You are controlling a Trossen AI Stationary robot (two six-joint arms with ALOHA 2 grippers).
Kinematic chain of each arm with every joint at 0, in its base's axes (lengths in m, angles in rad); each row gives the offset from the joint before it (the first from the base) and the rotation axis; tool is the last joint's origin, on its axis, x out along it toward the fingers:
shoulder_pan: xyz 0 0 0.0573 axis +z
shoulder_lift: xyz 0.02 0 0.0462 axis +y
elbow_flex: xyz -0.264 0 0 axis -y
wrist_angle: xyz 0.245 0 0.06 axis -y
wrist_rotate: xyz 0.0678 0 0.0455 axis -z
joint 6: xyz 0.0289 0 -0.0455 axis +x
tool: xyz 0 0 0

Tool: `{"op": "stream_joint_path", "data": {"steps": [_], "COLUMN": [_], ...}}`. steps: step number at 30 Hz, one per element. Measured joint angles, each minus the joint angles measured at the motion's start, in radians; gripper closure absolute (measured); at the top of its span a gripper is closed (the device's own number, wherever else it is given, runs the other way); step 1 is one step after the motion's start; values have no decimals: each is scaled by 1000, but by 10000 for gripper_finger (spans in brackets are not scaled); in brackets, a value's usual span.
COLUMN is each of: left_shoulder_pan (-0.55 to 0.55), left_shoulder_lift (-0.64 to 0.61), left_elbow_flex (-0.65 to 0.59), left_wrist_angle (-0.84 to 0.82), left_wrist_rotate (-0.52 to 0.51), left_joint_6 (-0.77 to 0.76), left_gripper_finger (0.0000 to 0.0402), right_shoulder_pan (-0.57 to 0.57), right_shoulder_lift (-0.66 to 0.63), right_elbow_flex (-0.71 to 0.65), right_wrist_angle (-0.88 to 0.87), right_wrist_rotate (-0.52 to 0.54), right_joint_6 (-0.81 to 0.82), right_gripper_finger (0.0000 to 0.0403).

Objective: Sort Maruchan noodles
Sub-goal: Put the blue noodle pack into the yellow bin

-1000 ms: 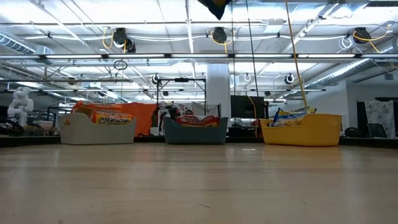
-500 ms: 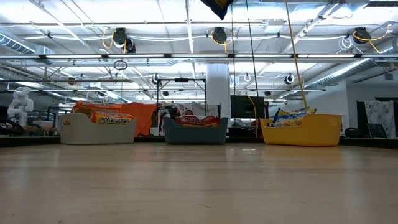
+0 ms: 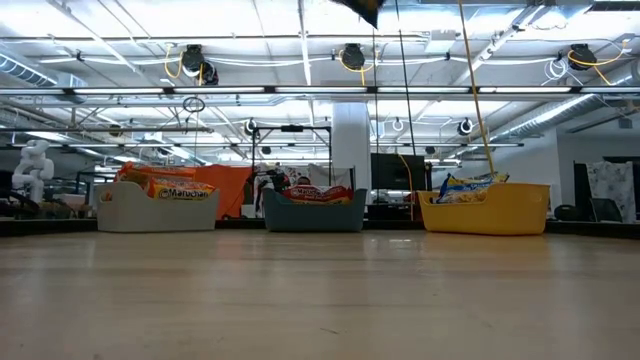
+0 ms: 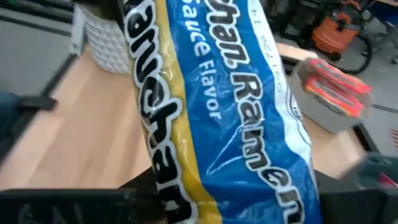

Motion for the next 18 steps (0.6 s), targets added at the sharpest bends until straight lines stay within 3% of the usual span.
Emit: {"op": "stream_joint_path", "data": {"steps": [4,10,18], "left_shoulder_pan": [-22,-21,6], "left_shoulder_lift": [-65,-168,-223], "left_elbow_flex": [0,0,0], "left_wrist_angle": [-131,-394,-522], "left_wrist_rotate": [-96,-114,-122], "left_joint_6": [-58,-220,-223], "left_gripper_finger": [121,119,119], "right_shoulder_pan": [-42,-124,-306], "right_shoulder_lift": [-37,-76,-174], "right_elbow_flex": [0,-4,-155], "right_wrist_angle": [-113,-288,-306], "right_wrist_rotate": [71,248,259], "right_joint_6": [26,90,78], "right_gripper_finger": [260,259,260]}}
